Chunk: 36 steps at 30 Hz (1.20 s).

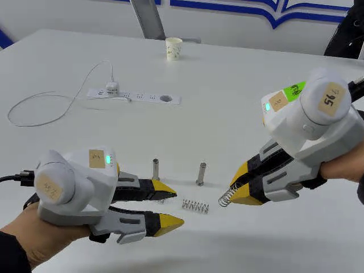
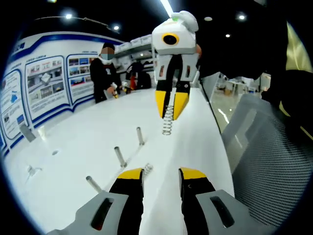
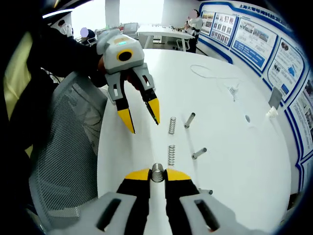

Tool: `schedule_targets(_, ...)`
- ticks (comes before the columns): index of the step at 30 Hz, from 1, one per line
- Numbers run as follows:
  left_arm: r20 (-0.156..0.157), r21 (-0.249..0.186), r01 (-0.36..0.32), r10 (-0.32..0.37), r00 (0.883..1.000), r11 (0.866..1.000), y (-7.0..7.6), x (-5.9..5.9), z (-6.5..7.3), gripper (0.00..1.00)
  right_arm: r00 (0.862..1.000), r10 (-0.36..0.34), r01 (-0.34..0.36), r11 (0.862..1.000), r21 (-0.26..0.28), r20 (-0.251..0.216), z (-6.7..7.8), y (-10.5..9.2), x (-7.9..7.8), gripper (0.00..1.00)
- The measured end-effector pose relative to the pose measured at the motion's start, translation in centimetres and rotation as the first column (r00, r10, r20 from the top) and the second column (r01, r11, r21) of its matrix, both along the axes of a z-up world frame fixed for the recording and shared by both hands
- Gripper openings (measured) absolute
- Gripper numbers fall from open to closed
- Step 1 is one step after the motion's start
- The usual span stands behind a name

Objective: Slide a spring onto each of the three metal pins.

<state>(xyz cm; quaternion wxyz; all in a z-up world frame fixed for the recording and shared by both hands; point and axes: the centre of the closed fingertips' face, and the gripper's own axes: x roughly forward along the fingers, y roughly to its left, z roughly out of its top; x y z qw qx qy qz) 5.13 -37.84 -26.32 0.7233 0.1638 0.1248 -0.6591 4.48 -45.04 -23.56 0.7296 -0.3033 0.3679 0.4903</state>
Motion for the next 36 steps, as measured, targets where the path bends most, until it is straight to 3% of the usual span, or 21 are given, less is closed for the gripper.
schedule_targets(8,-0.009,0.008,-0.056,0.056,0.998,0.998,2.1,0.6,0.2,0.38,1.000,-0.031,0.032,0.999,-0.031,0.002,0.3,-2.0,0.6,0.12)
schedule_targets(21,-0.018,-0.006,-0.157,0.156,0.988,0.988,4.4,1.0,1.0,0.47,0.998,-0.066,0.067,0.995,-0.077,0.005,0.9,-4.6,2.4,0.12)
schedule_targets(36,-0.044,-0.022,-0.221,0.220,0.975,0.975,5.0,1.5,0.4,0.51,0.995,-0.096,0.094,0.986,-0.137,-0.006,0.7,-6.9,4.7,0.12)
